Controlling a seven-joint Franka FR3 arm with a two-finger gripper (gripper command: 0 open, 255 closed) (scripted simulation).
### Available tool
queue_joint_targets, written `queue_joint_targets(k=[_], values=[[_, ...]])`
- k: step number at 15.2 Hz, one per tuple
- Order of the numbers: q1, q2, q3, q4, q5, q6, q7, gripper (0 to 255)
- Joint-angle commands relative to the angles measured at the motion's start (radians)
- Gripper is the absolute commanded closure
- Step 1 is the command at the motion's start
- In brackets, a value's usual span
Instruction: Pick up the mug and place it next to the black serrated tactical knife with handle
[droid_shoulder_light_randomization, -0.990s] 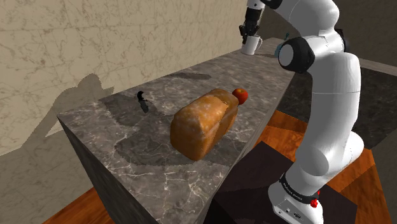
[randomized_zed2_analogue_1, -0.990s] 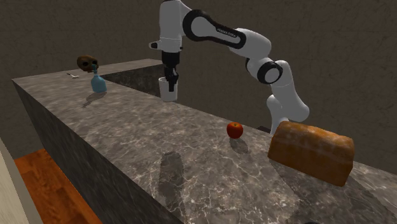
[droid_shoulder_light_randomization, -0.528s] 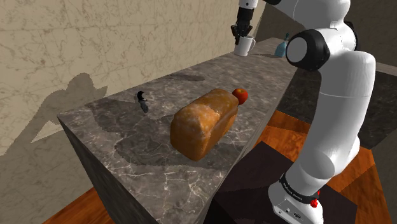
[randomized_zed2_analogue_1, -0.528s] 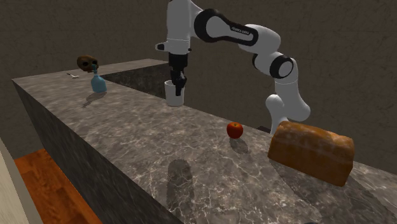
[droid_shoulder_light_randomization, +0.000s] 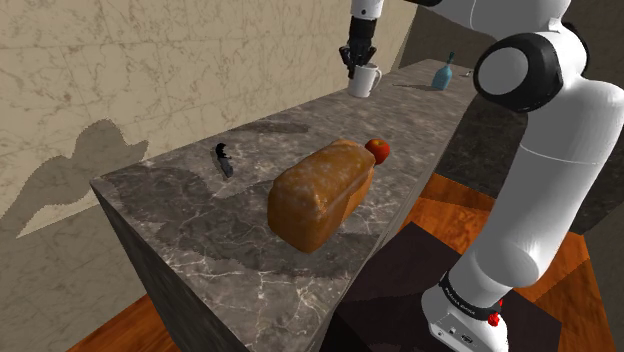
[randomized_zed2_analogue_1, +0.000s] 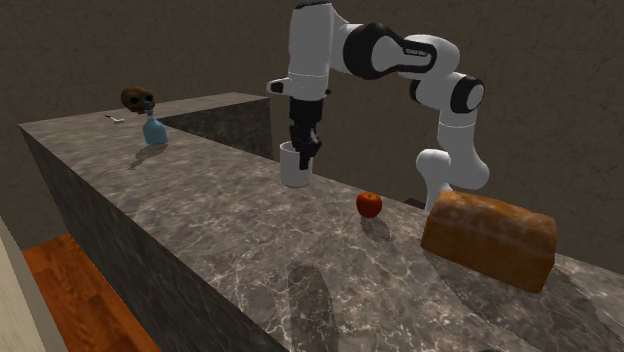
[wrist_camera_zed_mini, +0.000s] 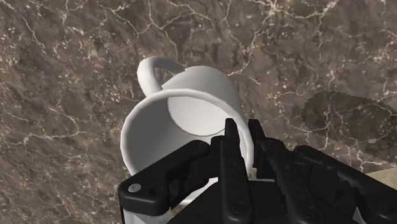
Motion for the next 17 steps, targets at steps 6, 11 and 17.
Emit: queue_joint_targets(k=[6, 11, 17], values=[[0.102, -0.034, 0.061, -0.086, -0.025, 0.044, 0.162, 255], [0.169, -0.024, 0.105, -0.1, -0.035, 0.06, 0.273, 255], [0.247, 0.024, 0.155, -0.068, -0.045, 0.067, 0.402, 255]])
